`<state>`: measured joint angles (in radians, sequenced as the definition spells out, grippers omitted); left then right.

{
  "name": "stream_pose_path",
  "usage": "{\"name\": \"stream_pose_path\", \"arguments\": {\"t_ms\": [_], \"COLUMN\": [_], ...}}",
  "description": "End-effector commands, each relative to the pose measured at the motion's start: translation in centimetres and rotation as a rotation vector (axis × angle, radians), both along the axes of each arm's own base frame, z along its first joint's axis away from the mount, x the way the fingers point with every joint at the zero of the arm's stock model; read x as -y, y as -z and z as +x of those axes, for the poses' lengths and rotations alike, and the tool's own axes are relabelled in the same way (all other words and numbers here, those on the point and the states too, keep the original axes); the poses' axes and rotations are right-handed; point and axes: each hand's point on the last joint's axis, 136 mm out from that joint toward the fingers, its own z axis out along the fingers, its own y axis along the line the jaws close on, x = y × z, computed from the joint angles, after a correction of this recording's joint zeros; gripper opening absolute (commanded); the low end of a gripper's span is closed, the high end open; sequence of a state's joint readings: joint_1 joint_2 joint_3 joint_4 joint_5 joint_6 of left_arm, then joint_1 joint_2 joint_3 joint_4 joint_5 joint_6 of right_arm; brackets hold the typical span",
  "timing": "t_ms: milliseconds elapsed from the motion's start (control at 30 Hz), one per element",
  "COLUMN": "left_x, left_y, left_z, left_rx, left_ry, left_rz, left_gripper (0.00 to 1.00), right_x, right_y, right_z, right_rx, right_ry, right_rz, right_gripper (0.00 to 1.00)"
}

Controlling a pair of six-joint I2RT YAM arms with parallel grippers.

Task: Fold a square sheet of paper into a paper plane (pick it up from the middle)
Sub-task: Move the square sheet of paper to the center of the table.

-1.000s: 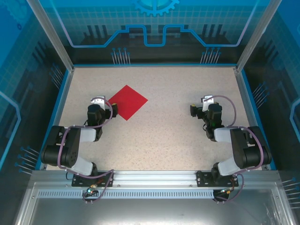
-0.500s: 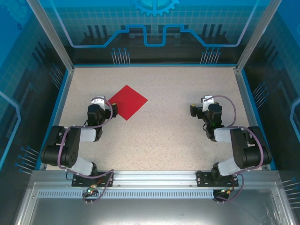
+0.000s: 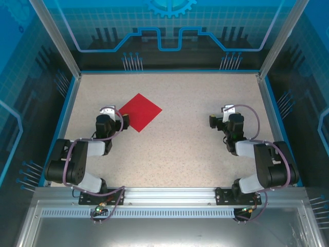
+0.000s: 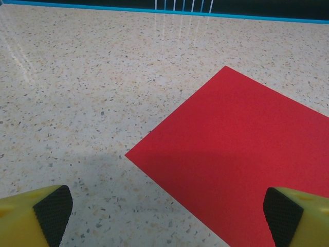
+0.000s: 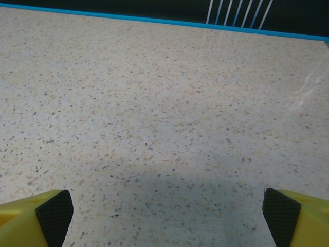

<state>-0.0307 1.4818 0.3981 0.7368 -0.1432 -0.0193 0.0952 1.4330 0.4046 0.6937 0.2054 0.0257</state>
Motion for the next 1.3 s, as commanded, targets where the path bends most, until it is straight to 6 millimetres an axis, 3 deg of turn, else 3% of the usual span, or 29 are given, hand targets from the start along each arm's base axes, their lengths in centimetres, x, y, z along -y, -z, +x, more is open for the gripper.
{"name": "stream_pose_path", "arguments": {"t_ms": [0,133,233,300,400,567,733,900,1000,1267], "left_x": [-1.5,-2.6,-2.2,-2.1,0.6,5.0,7.3,10.1,10.8,12.2], "left_y": [-3.4,-6.7,-8.7,-9.3,-9.6,-8.0,-4.9,-2.6,-0.9,2.4], "left_z": [0.0,-1.2,-1.3,-1.3,-0.4,1.7,4.5,7.0,7.7,8.8], "left_rx": [0.031,0.045,0.013,-0.042,-0.101,-0.259,-0.401,-0.505,-0.549,-0.627], "left_ry": [-0.081,-0.183,-0.213,-0.248,-0.153,-0.062,-0.093,-0.083,-0.101,-0.128], "left_rz": [-0.003,-0.073,-0.172,-0.245,-0.356,-0.484,-0.57,-0.565,-0.563,-0.495], "left_gripper": [0.99,0.99,0.99,0.99,0.99,0.99,0.97,0.95,0.93,0.93], "right_x": [1.9,2.7,2.4,1.5,-1.2,-5.1,-6.8,-7.8,-7.8,-8.0], "right_y": [-3.3,-6.4,-7.2,-7.4,-7.4,-7.6,-7.2,-7.5,-6.1,-6.0], "right_z": [-0.1,-1.1,-1.8,-1.7,-1.1,-1.4,-2.8,-4.0,-4.9,-5.0], "right_rx": [0.038,0.02,-0.108,-0.176,-0.256,-0.334,-0.375,-0.395,-0.438,-0.458], "right_ry": [0.102,0.178,0.217,0.208,0.128,0.026,-0.009,-0.044,-0.033,-0.039], "right_rz": [-0.012,0.016,0.096,0.138,0.201,0.267,0.355,0.418,0.431,0.435], "right_gripper": [0.99,0.99,0.99,0.99,0.99,0.99,0.99,0.99,0.99,0.99]}}
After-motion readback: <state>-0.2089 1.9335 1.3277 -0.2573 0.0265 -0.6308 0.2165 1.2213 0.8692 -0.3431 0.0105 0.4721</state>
